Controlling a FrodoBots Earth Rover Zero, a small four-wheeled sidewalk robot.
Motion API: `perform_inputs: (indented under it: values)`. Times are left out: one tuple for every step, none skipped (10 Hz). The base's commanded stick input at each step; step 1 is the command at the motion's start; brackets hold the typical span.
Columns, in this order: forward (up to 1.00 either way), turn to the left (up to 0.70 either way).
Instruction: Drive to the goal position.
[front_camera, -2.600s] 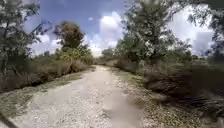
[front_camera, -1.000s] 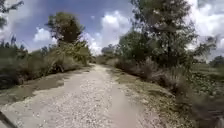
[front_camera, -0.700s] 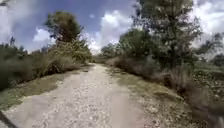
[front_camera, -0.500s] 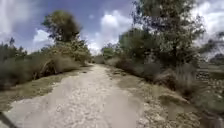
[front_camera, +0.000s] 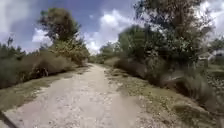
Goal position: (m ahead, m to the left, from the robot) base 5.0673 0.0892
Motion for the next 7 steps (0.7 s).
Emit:
perform_inputs:
  values:
    - [0.84, 0.00]
    - [0.84, 0.00]
    - [0.84, 0.00]
    - [0.84, 0.00]
    - [0.84, 0.00]
    - [0.84, 0.00]
    - [0.84, 0.00]
